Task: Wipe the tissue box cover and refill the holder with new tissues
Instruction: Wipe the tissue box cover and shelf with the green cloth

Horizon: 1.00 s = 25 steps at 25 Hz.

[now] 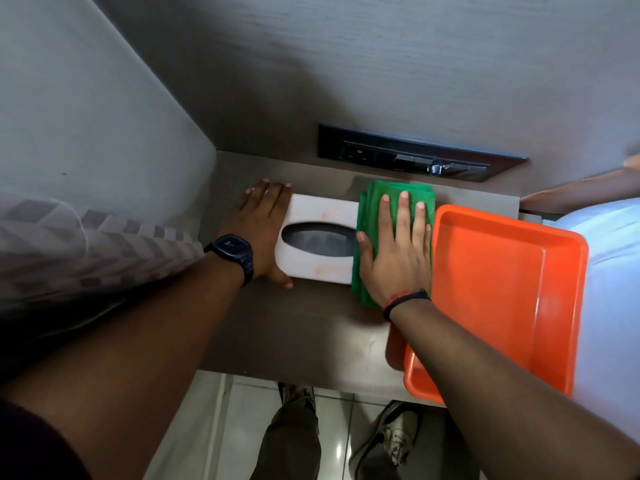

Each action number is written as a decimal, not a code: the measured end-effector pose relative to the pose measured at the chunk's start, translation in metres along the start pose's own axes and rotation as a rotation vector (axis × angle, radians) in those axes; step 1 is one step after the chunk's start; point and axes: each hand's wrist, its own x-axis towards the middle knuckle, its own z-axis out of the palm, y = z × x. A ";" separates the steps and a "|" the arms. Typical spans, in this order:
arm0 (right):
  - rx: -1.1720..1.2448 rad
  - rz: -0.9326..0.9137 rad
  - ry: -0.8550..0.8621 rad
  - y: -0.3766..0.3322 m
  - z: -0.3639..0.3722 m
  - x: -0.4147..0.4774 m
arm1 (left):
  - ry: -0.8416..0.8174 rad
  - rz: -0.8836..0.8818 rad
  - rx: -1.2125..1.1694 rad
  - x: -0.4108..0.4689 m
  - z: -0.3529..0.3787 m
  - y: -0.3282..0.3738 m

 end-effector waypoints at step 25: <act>0.079 0.042 0.107 -0.070 0.020 0.005 | 0.072 0.019 -0.078 0.000 0.001 0.001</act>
